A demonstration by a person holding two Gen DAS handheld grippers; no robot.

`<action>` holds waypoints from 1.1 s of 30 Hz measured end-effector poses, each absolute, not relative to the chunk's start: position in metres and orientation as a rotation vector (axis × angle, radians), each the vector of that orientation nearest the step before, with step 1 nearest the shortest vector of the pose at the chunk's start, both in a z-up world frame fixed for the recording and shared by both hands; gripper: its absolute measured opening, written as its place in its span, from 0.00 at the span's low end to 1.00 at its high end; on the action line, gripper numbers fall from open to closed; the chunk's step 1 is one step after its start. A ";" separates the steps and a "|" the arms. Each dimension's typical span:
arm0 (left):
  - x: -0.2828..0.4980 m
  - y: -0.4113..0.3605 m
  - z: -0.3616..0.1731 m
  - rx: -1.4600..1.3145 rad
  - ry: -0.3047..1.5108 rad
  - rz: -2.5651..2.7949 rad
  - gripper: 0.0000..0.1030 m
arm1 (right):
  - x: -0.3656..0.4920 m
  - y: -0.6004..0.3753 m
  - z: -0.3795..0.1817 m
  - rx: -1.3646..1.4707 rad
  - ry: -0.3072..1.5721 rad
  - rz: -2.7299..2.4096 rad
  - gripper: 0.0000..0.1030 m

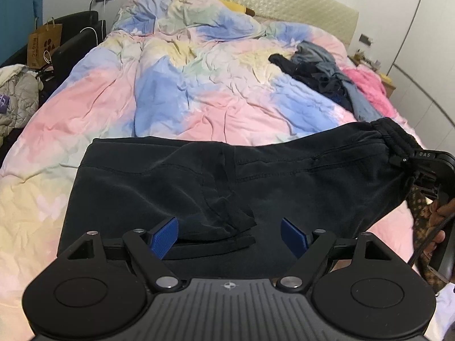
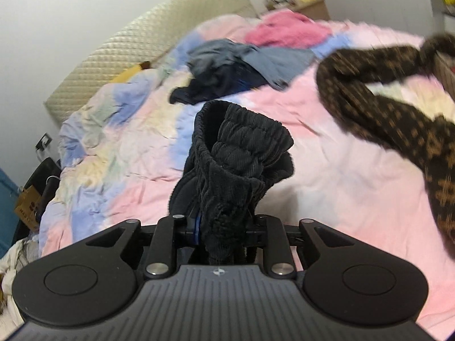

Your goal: Fold clothes

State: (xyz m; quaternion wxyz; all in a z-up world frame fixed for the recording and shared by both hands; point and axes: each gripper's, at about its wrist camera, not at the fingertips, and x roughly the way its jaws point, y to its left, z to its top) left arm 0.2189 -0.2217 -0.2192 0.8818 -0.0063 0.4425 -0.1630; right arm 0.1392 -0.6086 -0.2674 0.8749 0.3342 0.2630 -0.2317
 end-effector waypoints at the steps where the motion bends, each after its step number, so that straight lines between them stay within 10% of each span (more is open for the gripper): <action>1: 0.220 -0.215 -0.217 -0.022 0.924 -0.332 0.79 | 0.141 -0.601 -0.261 0.687 0.540 -0.482 0.23; 23: 0.250 0.032 -0.174 -0.475 0.819 -0.209 0.78 | 0.234 -0.356 -0.141 0.229 0.474 -0.309 0.22; 33: 0.226 0.131 -0.181 -0.538 0.788 -0.075 0.78 | 0.296 -0.221 -0.181 0.056 0.592 -0.107 0.22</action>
